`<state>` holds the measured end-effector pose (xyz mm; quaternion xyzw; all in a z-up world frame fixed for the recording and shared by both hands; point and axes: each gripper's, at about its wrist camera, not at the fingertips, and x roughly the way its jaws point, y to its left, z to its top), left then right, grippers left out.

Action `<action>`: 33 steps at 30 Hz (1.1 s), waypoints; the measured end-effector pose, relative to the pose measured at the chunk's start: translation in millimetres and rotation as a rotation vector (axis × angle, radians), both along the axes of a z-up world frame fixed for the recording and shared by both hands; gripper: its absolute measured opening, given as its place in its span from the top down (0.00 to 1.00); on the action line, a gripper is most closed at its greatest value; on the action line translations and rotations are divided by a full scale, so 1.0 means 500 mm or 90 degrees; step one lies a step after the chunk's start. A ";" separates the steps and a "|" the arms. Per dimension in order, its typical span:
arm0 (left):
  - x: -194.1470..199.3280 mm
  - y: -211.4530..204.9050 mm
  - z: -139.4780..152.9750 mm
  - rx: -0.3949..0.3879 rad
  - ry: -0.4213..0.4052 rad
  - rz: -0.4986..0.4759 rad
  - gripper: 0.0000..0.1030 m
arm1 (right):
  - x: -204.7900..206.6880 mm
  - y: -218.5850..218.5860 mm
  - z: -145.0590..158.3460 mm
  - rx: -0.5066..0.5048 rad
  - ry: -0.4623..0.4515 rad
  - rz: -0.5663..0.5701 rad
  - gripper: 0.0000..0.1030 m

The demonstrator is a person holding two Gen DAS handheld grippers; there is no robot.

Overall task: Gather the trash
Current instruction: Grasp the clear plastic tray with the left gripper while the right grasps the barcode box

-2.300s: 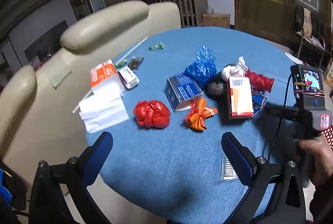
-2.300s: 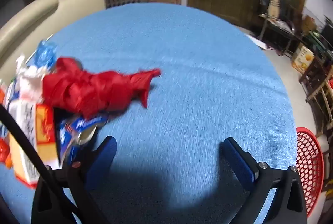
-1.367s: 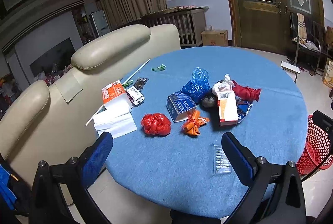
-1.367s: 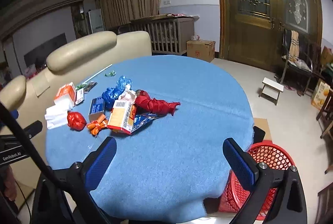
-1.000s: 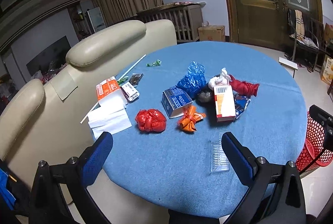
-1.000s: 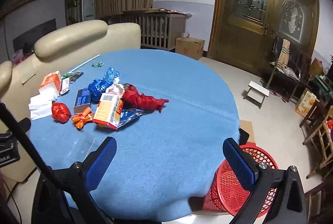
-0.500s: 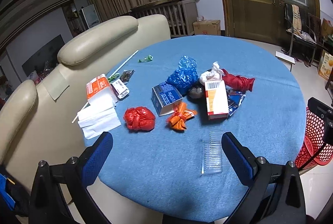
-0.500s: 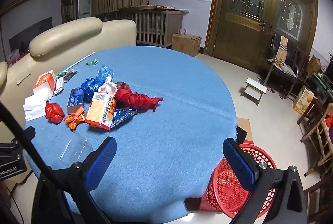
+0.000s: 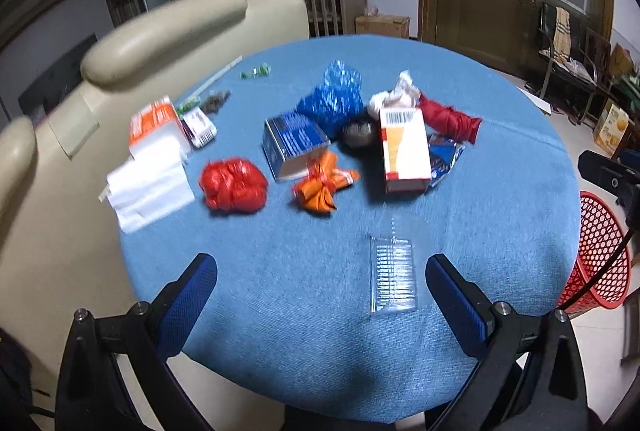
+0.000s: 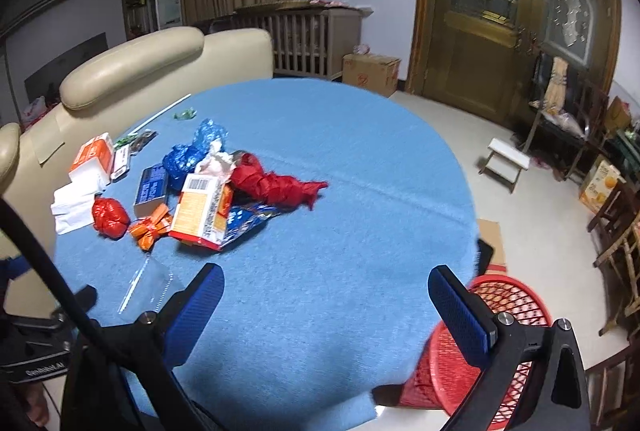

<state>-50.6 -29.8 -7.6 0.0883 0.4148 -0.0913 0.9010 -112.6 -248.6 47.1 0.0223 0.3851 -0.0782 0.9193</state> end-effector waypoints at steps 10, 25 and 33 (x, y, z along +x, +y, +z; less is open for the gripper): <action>0.041 -0.033 -0.068 -0.079 0.061 -0.054 0.00 | 0.096 0.012 -0.017 0.106 0.040 0.054 0.00; 0.073 0.036 -0.089 -0.146 0.076 -0.130 0.64 | 0.324 0.129 -0.087 0.219 0.163 0.135 0.15; 0.107 0.113 -0.087 -0.156 0.075 -0.108 0.74 | 0.397 0.198 -0.153 0.148 0.223 0.104 0.48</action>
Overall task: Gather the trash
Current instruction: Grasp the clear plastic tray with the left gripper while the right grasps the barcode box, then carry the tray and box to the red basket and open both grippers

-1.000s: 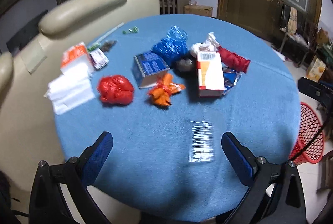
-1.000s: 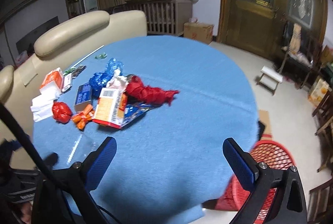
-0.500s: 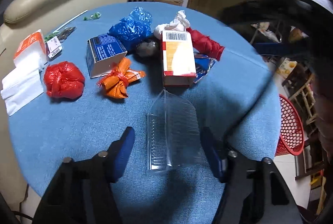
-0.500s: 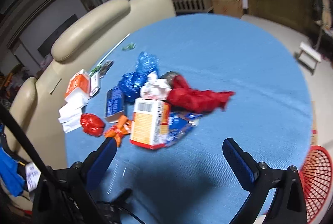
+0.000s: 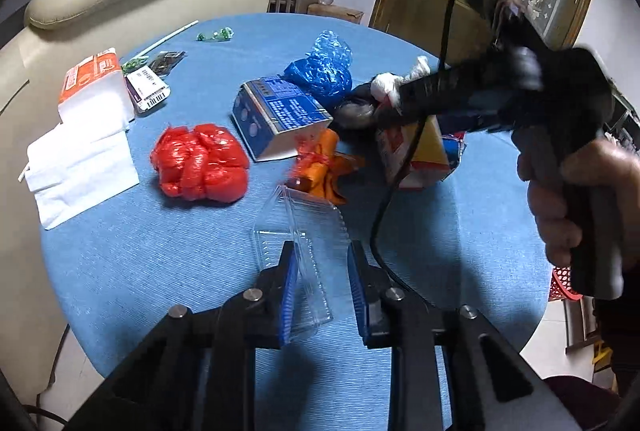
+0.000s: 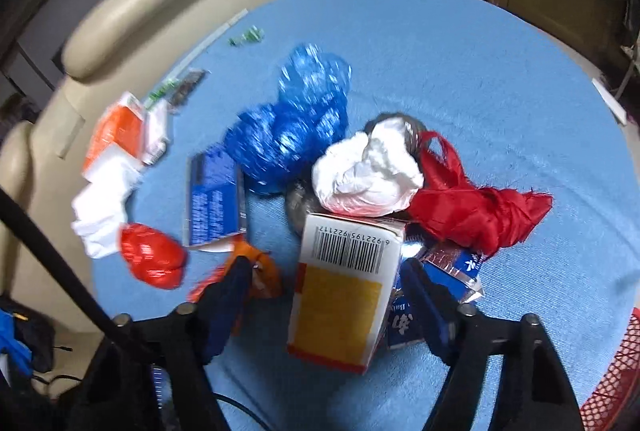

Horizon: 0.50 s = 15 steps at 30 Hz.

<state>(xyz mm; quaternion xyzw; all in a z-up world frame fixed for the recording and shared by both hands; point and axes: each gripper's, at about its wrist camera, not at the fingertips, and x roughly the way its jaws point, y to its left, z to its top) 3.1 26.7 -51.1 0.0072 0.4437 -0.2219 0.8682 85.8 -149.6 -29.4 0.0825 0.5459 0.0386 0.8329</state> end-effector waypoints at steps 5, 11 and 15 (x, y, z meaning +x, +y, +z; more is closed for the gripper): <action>0.023 0.008 -0.010 -0.025 0.014 -0.029 0.68 | -0.016 -0.035 -0.010 0.043 -0.013 -0.034 0.49; 0.053 -0.013 -0.023 -0.040 0.042 -0.063 0.51 | -0.123 -0.120 0.032 0.102 -0.054 -0.072 0.49; 0.063 -0.016 -0.037 -0.039 0.071 -0.071 0.85 | -0.201 -0.178 0.061 0.118 -0.078 -0.124 0.49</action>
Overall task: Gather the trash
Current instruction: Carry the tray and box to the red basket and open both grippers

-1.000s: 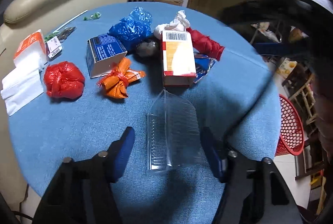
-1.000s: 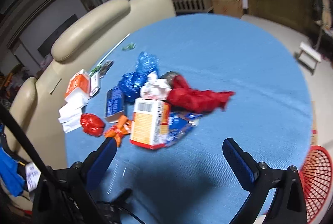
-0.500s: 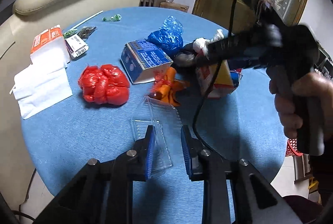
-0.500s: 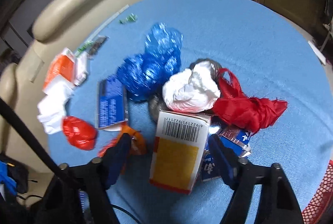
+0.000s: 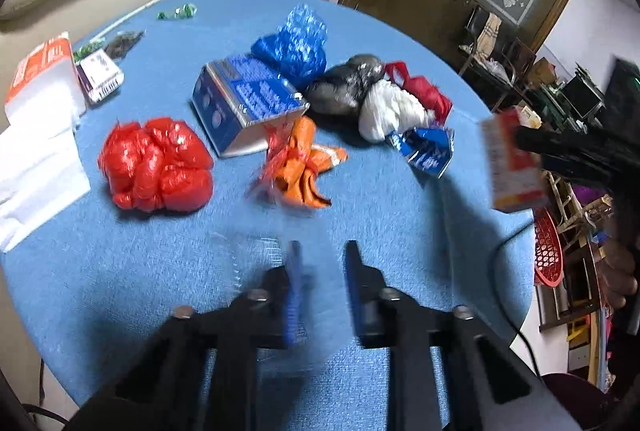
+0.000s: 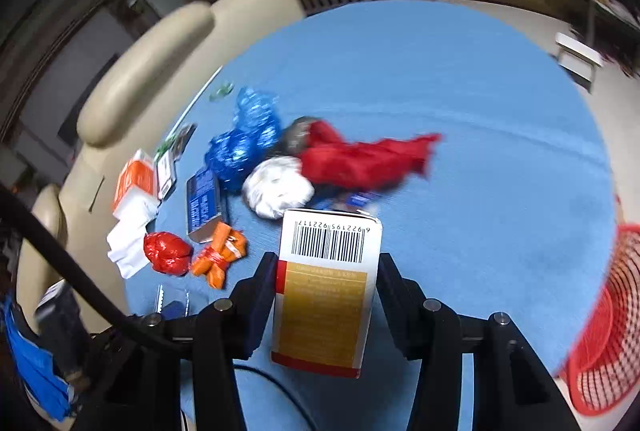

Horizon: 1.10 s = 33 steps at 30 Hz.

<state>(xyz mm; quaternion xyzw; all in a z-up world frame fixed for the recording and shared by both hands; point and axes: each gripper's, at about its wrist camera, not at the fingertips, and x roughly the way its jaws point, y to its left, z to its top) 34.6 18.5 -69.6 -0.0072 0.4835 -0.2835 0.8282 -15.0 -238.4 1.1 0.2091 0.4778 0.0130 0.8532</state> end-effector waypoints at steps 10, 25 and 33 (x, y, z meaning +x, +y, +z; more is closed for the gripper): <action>-0.053 -0.008 0.067 0.017 -0.085 0.027 0.92 | -0.169 -0.129 0.016 0.017 -0.037 -0.047 0.49; -0.062 0.074 0.091 0.012 -0.098 0.123 0.31 | -0.286 -0.229 -0.026 0.089 -0.093 -0.064 0.49; -0.068 -0.038 -0.006 0.107 -0.053 0.078 0.30 | -0.312 -0.254 -0.035 0.091 -0.091 -0.080 0.49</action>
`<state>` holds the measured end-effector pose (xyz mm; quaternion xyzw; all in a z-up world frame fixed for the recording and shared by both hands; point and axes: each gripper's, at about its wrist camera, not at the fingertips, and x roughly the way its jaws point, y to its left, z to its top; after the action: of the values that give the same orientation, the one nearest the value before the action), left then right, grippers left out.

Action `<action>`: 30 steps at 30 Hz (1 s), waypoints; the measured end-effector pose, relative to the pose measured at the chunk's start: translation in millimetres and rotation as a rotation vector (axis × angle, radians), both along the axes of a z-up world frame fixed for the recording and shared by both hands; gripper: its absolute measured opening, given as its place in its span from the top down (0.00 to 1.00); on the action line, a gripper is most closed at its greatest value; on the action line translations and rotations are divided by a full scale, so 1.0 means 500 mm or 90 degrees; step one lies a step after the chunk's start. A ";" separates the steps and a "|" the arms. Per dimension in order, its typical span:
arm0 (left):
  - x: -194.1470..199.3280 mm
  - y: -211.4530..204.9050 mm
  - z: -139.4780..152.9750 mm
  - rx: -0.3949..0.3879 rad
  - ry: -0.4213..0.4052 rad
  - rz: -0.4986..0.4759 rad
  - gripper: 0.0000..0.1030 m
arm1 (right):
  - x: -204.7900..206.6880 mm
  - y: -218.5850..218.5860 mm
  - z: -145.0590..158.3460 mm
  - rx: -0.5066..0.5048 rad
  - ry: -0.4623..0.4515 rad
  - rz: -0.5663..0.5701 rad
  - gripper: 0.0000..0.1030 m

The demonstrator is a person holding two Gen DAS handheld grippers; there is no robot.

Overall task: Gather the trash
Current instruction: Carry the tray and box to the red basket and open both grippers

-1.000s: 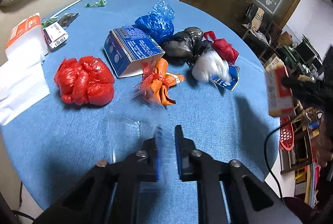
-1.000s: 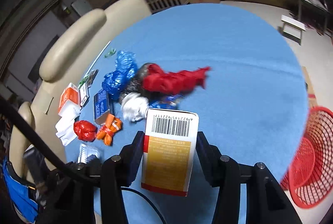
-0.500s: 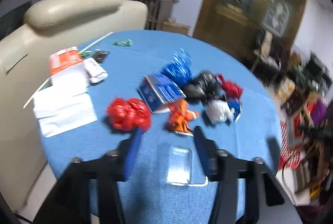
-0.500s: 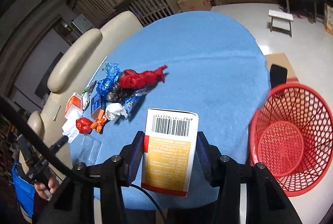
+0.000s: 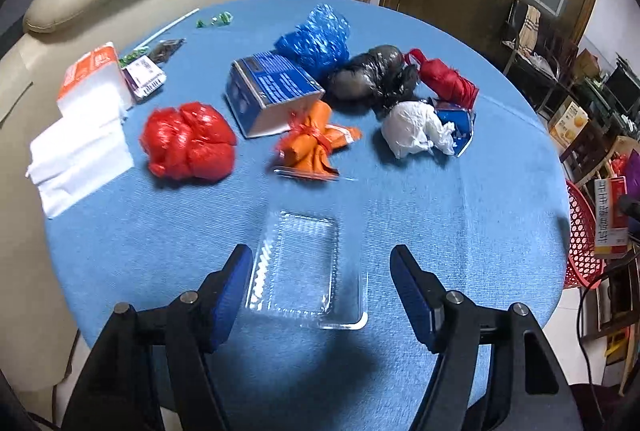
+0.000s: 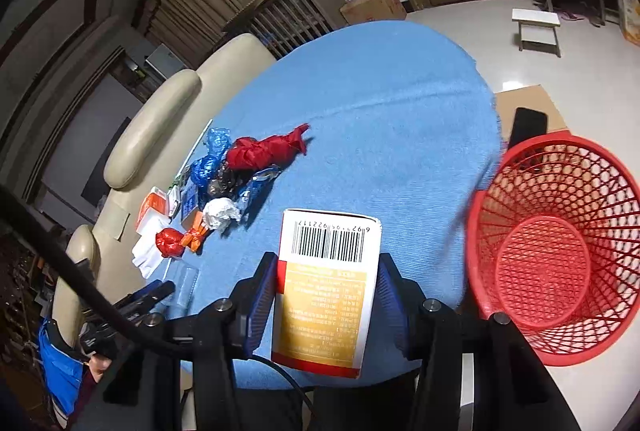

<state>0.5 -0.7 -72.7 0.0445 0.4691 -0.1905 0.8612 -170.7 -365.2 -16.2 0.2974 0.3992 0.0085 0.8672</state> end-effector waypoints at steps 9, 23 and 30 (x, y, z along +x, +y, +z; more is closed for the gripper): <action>-0.007 -0.056 0.015 0.029 -0.018 -0.036 0.45 | -0.071 -0.093 -0.011 -0.031 0.001 -0.077 0.49; -0.149 -0.558 0.124 -0.027 -0.043 -0.413 0.44 | -0.217 -0.295 -0.062 0.023 0.009 -0.263 0.47; -0.172 -0.721 0.089 -0.008 -0.020 -0.479 0.41 | -0.254 -0.337 -0.077 0.057 0.000 -0.304 0.43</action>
<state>-85.7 -361.5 -28.4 0.2114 0.4056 -0.4958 0.7382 -297.6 -533.8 -54.7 0.4214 0.3169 -0.1787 0.8307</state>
